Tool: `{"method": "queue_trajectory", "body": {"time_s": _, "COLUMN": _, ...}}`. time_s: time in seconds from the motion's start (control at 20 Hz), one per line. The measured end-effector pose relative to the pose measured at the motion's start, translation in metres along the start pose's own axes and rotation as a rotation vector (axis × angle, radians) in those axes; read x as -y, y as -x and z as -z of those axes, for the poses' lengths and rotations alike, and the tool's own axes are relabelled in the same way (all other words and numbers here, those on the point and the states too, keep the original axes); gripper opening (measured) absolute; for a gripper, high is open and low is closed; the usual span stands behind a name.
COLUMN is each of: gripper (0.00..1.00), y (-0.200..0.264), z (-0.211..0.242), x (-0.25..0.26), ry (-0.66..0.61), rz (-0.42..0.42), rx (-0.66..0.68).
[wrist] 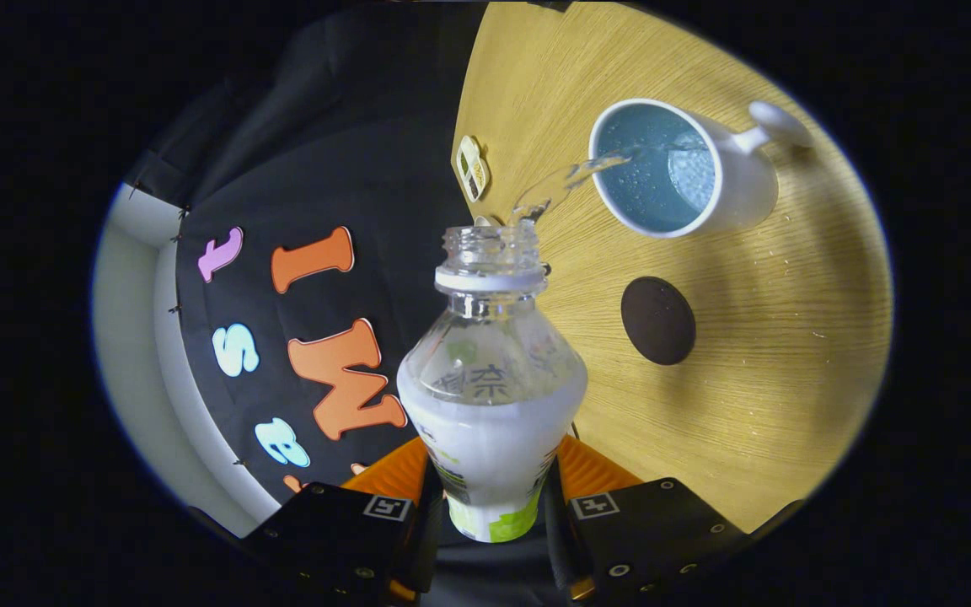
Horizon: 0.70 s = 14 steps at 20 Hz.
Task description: Take the bottle from table, then pour the juice into the cup, finally place the bottle on the coaster
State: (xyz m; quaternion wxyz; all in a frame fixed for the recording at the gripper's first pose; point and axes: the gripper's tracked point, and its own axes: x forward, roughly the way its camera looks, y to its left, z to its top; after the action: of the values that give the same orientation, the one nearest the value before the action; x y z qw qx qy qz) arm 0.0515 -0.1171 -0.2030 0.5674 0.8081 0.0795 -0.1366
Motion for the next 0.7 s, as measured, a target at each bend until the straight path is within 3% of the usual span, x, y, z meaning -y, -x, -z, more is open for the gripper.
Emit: {"method": "queue_trajectory", "body": {"time_s": 0.7, "gripper": 0.54, "y": 0.006, "z": 0.001, "x": -0.010, "ry": -0.087, "rz": 0.035, "rx": -0.013}}
